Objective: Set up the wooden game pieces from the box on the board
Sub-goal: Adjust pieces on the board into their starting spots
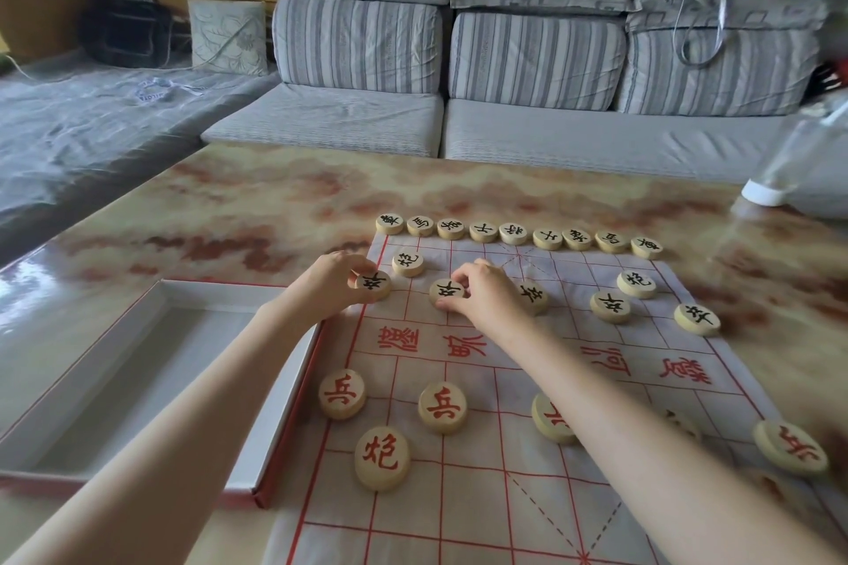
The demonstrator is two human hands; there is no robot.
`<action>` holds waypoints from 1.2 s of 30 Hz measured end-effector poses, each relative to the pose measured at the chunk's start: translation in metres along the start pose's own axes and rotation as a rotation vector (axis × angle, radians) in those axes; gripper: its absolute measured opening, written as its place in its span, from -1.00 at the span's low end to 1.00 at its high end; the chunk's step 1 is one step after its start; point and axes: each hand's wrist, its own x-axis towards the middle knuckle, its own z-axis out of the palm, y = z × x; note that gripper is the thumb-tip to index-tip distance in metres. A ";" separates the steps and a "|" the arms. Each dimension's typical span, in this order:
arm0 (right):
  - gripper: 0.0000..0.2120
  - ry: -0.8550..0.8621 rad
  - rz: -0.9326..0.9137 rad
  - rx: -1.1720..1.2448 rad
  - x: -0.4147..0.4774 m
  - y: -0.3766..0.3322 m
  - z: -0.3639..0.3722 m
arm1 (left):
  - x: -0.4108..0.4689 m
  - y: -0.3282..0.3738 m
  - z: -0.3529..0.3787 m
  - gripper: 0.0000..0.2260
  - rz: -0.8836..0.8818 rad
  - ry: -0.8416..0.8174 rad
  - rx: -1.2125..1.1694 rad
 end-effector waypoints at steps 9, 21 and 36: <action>-0.40 0.007 -0.049 -0.040 -0.006 0.001 -0.007 | 0.002 -0.003 0.000 -0.52 0.014 0.008 0.052; -0.61 0.029 0.199 0.073 -0.043 0.127 -0.113 | 0.001 0.115 0.057 -0.71 0.208 0.032 0.022; -0.52 0.032 0.193 -0.009 -0.042 0.149 -0.096 | 0.029 0.163 0.117 -0.32 -0.054 0.100 0.016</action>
